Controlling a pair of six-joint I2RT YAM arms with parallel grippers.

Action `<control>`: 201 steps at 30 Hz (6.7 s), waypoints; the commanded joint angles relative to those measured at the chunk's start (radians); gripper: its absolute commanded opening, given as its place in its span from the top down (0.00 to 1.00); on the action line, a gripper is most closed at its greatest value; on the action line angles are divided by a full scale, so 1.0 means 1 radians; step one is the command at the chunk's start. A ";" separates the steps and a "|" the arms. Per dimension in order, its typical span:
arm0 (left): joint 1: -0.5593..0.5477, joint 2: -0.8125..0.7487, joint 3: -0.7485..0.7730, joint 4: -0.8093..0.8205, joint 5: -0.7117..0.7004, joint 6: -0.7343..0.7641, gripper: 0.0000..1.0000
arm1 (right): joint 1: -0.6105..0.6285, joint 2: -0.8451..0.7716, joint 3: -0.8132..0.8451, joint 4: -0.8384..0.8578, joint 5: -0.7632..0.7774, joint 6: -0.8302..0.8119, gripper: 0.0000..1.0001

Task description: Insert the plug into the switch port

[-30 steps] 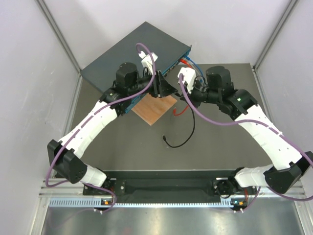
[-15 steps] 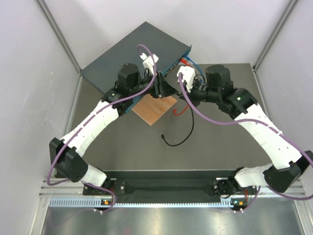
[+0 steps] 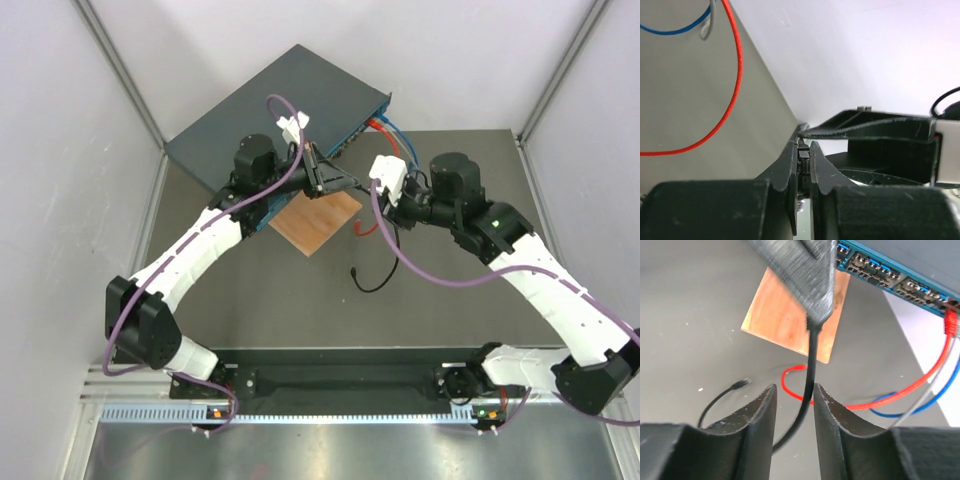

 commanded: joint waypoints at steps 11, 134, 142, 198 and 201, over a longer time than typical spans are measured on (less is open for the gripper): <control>0.012 0.000 -0.023 0.236 0.094 -0.177 1.00 | -0.096 -0.142 -0.155 0.290 -0.194 0.000 0.68; 0.165 -0.054 0.034 0.167 -0.049 0.135 0.26 | -0.260 0.555 0.586 0.027 0.041 0.340 1.00; 0.167 -0.054 0.037 0.168 -0.049 0.136 0.26 | -0.263 0.590 0.592 0.016 0.055 0.343 1.00; 0.167 -0.037 0.036 0.172 -0.041 0.129 0.25 | -0.263 0.559 0.471 0.092 0.073 0.362 1.00; 0.167 -0.038 0.034 0.172 -0.043 0.129 0.25 | -0.263 0.558 0.474 0.099 0.058 0.362 1.00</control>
